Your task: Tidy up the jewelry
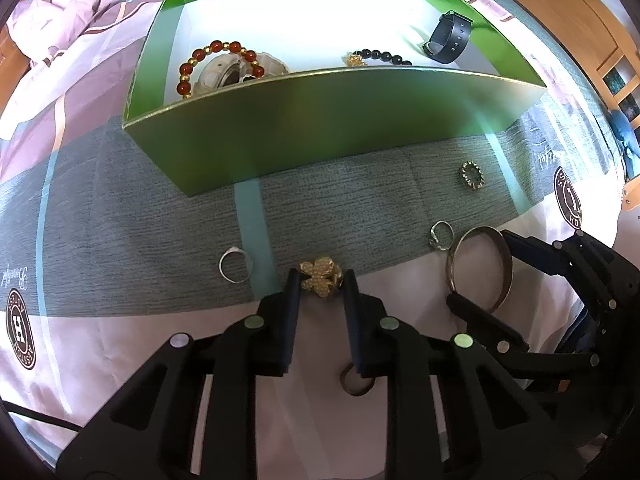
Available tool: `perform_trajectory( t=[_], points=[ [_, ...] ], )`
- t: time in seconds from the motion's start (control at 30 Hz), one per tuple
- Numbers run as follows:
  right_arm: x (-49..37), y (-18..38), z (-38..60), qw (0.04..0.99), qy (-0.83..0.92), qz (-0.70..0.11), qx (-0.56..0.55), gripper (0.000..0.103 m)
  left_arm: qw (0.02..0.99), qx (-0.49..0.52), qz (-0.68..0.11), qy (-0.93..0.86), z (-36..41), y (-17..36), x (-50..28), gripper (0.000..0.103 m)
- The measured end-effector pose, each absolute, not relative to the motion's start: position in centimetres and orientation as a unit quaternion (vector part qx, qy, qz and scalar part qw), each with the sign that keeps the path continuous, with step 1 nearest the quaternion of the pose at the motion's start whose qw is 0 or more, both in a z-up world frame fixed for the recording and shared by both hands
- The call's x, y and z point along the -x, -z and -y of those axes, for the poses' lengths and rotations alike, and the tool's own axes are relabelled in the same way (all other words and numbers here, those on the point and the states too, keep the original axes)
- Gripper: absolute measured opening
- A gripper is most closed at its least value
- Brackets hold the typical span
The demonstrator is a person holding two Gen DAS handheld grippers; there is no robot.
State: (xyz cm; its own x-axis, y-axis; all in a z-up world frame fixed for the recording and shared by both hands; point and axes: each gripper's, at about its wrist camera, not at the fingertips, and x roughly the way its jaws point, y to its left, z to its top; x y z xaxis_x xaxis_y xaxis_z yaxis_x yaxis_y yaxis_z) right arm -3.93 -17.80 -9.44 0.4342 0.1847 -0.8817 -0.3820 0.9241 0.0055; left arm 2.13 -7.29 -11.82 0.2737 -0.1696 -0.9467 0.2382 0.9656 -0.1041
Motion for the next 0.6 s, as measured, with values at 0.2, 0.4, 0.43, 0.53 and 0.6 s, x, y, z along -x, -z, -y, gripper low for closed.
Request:
perform_trajectory(
  t=[0.2,0.4,0.43,0.53,0.6],
  points=[
    [3.9,9.2,17.8,0.842,-0.169,-0.505,0.09,0.058,0.799,-0.029,-0.587,0.127,7.3,11.4,-1.9,0.021],
    [4.1,8.4,18.2,0.851,-0.171,-0.49,0.081,0.058,0.811,-0.019,-0.572,0.121,6.9,10.4,-1.7,0.021],
    [4.0,8.4,18.4,0.851,-0.17,-0.49,0.08,0.058,0.814,-0.015,-0.568,0.123,6.6,10.1,-1.7,0.021],
    [3.8,8.6,18.7,0.849,-0.167,-0.496,0.075,0.058,0.82,-0.004,-0.557,0.128,6.1,9.3,-1.5,0.021],
    [3.8,8.8,18.8,0.847,-0.164,-0.5,0.073,0.058,0.82,-0.004,-0.557,0.128,6.0,9.2,-1.4,0.021]
  ],
)
